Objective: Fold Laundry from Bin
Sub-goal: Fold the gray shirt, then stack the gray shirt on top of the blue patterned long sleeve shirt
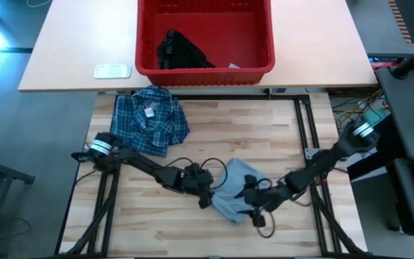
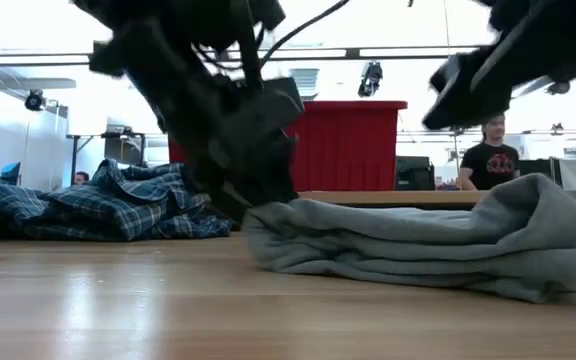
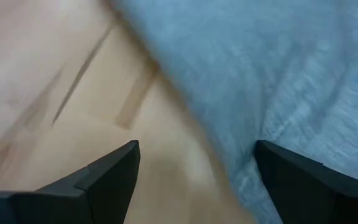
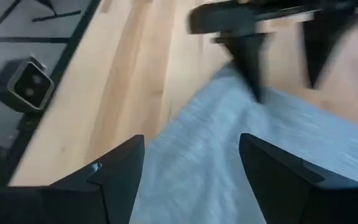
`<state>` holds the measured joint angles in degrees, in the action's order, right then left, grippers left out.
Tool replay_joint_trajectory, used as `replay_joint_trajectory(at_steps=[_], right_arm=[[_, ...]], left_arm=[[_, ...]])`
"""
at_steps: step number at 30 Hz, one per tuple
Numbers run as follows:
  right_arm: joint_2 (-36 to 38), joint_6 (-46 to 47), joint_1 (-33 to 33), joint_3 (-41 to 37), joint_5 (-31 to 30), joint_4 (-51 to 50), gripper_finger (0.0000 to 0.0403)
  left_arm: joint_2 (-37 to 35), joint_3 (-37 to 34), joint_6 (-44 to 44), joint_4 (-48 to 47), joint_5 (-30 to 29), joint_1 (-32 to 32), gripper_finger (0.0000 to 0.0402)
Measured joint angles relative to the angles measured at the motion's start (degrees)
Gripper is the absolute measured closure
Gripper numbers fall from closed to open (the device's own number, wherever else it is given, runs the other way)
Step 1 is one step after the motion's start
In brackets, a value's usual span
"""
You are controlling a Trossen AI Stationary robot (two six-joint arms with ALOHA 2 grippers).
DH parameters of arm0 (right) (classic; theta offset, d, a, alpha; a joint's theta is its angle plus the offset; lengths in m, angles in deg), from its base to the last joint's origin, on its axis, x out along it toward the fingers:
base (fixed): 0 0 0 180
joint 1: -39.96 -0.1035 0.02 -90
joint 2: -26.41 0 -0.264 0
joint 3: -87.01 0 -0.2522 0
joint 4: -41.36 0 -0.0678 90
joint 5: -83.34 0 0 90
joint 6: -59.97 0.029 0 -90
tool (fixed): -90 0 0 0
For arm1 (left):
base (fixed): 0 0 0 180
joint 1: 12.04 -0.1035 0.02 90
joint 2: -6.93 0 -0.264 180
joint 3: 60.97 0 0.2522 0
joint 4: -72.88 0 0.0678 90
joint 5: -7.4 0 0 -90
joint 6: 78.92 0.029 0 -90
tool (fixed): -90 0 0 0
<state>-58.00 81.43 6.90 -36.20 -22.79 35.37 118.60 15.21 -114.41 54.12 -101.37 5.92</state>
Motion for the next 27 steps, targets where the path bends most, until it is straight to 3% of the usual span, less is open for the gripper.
replay_joint_trajectory(at_steps=[3, 7, 11, 16, 27], right_arm=[[6.63, 1.99, -0.78, 0.28, -1.90, -6.60, 0.0149], [13.37, 6.80, -2.08, 0.32, -8.62, -17.07, 0.0151], [15.83, 12.30, -3.08, 0.09, -12.07, -21.71, 0.0147], [16.36, 16.73, -4.46, 2.11, -12.37, -23.16, 0.0150], [13.13, 23.55, -5.13, 14.14, -14.74, -40.13, 0.0154]], left_arm=[[-4.31, 1.78, 2.22, -7.46, 0.93, -0.02, 0.0098], [-9.86, 3.46, 1.57, -8.00, 2.00, -2.21, 0.0098], [-10.43, 3.51, -7.88, -6.68, 10.12, -7.67, 0.0098], [-6.21, 3.33, -19.59, -6.09, 22.19, -13.91, 0.0098], [4.08, 7.08, -20.55, 0.94, 31.12, -17.33, 0.0099]])
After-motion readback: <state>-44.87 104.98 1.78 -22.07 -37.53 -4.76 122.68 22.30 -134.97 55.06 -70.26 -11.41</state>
